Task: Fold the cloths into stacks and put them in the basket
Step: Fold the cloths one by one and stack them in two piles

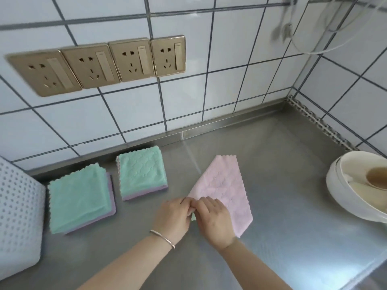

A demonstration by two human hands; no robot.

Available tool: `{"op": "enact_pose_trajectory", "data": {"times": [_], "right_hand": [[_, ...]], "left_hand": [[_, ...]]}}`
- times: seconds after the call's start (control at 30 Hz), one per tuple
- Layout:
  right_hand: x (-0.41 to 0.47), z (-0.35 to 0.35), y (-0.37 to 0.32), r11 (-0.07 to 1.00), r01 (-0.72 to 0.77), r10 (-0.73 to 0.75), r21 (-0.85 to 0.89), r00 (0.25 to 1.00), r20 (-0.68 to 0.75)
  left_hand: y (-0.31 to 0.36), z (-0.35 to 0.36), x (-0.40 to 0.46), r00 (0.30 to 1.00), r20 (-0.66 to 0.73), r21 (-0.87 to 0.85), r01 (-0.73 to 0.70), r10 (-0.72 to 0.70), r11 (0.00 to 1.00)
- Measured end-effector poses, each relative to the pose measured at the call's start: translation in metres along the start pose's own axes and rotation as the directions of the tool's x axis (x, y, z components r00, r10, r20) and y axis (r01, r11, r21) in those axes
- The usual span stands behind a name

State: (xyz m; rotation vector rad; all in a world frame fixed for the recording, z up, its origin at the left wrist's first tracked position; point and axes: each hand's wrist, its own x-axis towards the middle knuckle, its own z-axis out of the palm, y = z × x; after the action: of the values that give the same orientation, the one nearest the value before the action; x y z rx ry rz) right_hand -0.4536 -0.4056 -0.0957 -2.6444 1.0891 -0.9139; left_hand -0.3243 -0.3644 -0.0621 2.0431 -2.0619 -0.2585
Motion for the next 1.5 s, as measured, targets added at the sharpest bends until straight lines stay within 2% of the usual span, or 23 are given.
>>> {"op": "enact_pose_trajectory", "data": {"times": [0.07,0.13,0.2,0.37,0.43,0.57,0.73,0.8,0.9,0.97,1.03,1.1,1.2,1.3,1.4,1.5], "right_hand": [[0.008,-0.011,-0.002,0.998,0.061,-0.061,0.016,0.997,-0.04],[0.011,-0.02,-0.002,0.997,0.074,-0.074,-0.033,0.997,-0.015],[0.01,-0.024,-0.003,0.996,0.008,-0.004,-0.087,0.999,0.049],[0.015,-0.045,-0.016,0.984,-0.131,0.154,-0.124,0.969,0.196],[0.024,-0.06,-0.023,0.984,-0.158,0.172,-0.085,0.966,0.192],[0.046,-0.086,-0.037,0.988,-0.147,0.157,-0.057,0.944,0.289],[0.094,-0.102,-0.071,0.979,-0.199,0.2,-0.037,0.927,0.318],[0.11,-0.105,-0.086,0.974,-0.226,0.211,0.021,0.935,0.287],[0.117,-0.113,-0.111,0.947,-0.252,0.21,0.199,0.955,0.211],[0.111,-0.122,-0.116,0.904,-0.271,0.204,0.331,0.953,0.225],[0.098,-0.129,-0.11,0.859,-0.288,0.154,0.424,0.934,0.324],[0.079,-0.13,-0.099,0.841,-0.327,0.109,0.431,0.883,0.457],[0.038,-0.109,-0.088,0.841,-0.421,0.11,0.34,0.748,0.655],[-0.01,-0.078,-0.077,0.816,-0.544,0.192,0.193,0.572,0.797],[-0.049,-0.053,-0.065,0.865,-0.501,0.254,-0.03,0.385,0.887],[-0.073,-0.045,-0.062,0.887,-0.45,0.237,-0.103,0.254,0.938]], "left_hand": [[0.001,-0.021,-0.001,0.997,-0.043,-0.01,0.07,-0.07,0.998],[-0.003,-0.042,-0.009,0.981,-0.083,-0.142,0.165,-0.178,0.976],[-0.015,-0.058,-0.021,0.98,-0.053,-0.202,0.175,-0.189,0.964],[-0.05,-0.106,-0.058,0.98,-0.049,-0.13,0.186,-0.194,0.974],[-0.067,-0.124,-0.075,0.973,-0.019,-0.126,0.226,-0.23,0.966],[-0.103,-0.163,-0.111,0.957,-0.002,-0.329,0.273,-0.29,0.904],[-0.132,-0.194,-0.124,0.9,-0.086,-0.289,0.387,-0.426,0.876],[-0.137,-0.202,-0.126,0.876,-0.152,-0.266,0.41,-0.457,0.873],[-0.141,-0.218,-0.148,0.854,-0.214,-0.293,0.407,-0.474,0.865],[-0.143,-0.224,-0.17,0.876,-0.148,-0.315,0.397,-0.458,0.862],[-0.142,-0.225,-0.19,0.914,-0.055,-0.355,0.358,-0.402,0.864],[-0.139,-0.213,-0.209,0.932,0.042,-0.379,0.348,-0.36,0.857],[-0.14,-0.177,-0.237,0.915,0.244,-0.354,0.393,-0.322,0.848],[-0.153,-0.126,-0.254,0.833,0.442,-0.304,0.489,-0.333,0.818],[-0.152,-0.073,-0.266,0.738,0.589,-0.268,0.562,-0.329,0.782],[-0.146,-0.04,-0.275,0.656,0.696,-0.225,0.585,-0.292,0.779]]}}
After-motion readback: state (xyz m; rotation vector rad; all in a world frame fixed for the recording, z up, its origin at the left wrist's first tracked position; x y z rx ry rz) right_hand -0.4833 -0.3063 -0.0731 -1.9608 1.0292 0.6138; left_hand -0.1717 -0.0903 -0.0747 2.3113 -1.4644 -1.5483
